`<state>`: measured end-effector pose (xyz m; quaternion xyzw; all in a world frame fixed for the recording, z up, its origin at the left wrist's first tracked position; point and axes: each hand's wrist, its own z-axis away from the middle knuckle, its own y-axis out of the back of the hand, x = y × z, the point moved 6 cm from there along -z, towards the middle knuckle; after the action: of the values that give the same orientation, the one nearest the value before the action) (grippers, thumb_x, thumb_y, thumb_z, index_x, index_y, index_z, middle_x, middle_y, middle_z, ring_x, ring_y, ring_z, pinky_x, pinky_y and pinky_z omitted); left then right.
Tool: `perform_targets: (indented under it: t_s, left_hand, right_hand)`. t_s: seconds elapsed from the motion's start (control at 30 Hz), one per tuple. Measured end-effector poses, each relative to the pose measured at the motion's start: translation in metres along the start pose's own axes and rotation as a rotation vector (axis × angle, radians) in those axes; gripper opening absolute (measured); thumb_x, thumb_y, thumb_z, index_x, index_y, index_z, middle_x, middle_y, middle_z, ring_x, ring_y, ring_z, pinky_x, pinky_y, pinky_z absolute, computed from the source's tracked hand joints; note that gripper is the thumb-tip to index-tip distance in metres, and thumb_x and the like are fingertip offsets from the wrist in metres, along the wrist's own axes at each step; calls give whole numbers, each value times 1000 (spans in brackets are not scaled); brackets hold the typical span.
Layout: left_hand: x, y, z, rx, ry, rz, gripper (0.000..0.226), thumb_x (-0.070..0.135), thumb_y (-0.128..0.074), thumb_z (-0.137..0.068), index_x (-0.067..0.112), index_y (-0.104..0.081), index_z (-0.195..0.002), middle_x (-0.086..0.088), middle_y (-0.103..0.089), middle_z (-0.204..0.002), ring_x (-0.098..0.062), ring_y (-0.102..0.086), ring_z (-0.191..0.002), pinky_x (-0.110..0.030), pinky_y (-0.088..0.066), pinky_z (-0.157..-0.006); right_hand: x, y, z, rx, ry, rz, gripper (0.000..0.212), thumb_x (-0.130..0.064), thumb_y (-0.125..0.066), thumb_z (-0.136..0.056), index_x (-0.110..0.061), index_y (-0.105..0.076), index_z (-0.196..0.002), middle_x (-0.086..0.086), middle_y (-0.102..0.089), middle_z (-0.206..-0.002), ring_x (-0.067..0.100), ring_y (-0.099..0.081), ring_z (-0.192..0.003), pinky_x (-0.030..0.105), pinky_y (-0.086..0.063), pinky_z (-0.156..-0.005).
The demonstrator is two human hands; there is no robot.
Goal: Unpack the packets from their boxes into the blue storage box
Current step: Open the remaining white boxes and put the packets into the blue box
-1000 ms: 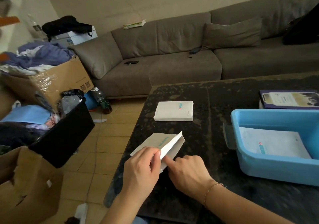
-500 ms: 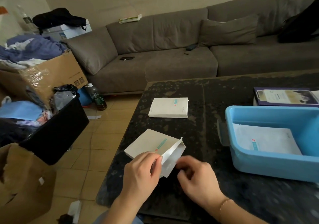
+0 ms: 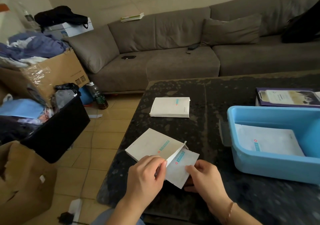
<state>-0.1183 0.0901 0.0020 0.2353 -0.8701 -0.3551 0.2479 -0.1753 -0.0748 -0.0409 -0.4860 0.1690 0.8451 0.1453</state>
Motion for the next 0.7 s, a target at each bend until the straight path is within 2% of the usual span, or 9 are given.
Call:
perform_targets:
  t_s: [0.1, 0.17, 0.27, 0.4, 0.43, 0.5, 0.6, 0.63, 0.7]
  left_hand:
    - [1, -1, 2, 0, 1, 4, 35, 43, -51, -97, 15, -70, -88, 2, -73, -92, -10, -71, -89, -12, -57, -72]
    - [2, -1, 2, -16, 8, 11, 33, 43, -52, -95, 16, -69, -89, 4, -73, -92, -8, -70, -89, -12, -57, -70]
    - [2, -6, 2, -86, 10, 11, 38, 48, -45, -98, 21, -69, -87, 9, -72, -89, -3, -67, -82, -11, -56, -67]
    - [6, -14, 1, -208, 14, -9, 17, 44, -57, -89, 30, -63, -82, 18, -65, -79, 3, -49, -68, 1, -36, -62]
    - [8, -15, 0, -230, 30, -10, 17, 47, -59, -87, 31, -63, -83, 19, -66, -80, 3, -50, -70, 1, -36, -64]
    - [15, -14, -10, -256, 60, 24, 26, 56, -57, -85, 32, -66, -90, 21, -67, -91, 0, -58, -82, -8, -48, -70]
    - [48, -5, -51, -264, 112, 359, 35, 54, -61, -84, 31, -69, -110, 22, -65, -112, -3, -61, -105, -20, -54, -81]
    - [64, -7, -69, -350, 116, 466, 36, 52, -64, -84, 32, -67, -115, 23, -63, -116, -2, -60, -109, -20, -54, -84]
    - [97, -23, -97, -676, 85, 513, 38, 47, -71, -83, 36, -64, -119, 24, -63, -116, 3, -59, -108, -22, -53, -90]
  right_hand:
    - [-3, -4, 1, 20, 3, -93, 28, -28, -67, -90, -20, -58, -115, 1, -67, -110, 21, -70, -91, 39, -63, -69]
    - [-3, -6, 0, 22, -10, -120, 34, -21, -67, -91, -17, -58, -123, 3, -68, -112, 23, -70, -94, 42, -62, -72]
    - [1, 1, 1, 35, -21, -91, 40, -14, -63, -93, -16, -54, -131, 6, -65, -122, 25, -69, -100, 37, -62, -70]
    - [15, 33, 7, 46, -34, -61, 41, -10, -64, -92, -14, -54, -132, 6, -69, -117, 24, -70, -97, 44, -62, -74]
    - [20, 42, 8, 42, -37, -61, 42, -9, -65, -91, -13, -55, -131, 6, -71, -113, 24, -71, -94, 46, -62, -75]
    - [27, 61, 13, 35, -46, -60, 41, -8, -66, -90, -13, -57, -129, 5, -73, -107, 24, -73, -89, 46, -62, -73]
    - [34, 85, 24, 34, -34, -91, 30, -3, -66, -89, -14, -63, -118, 4, -77, -90, 23, -75, -78, 44, -62, -68]
    - [35, 93, 29, 39, -25, -96, 28, -2, -66, -89, -14, -64, -114, 4, -78, -86, 23, -75, -76, 43, -61, -66]
    - [35, 110, 43, 36, 1, -75, 27, 0, -67, -88, -16, -66, -110, 4, -78, -83, 22, -75, -76, 44, -61, -68]
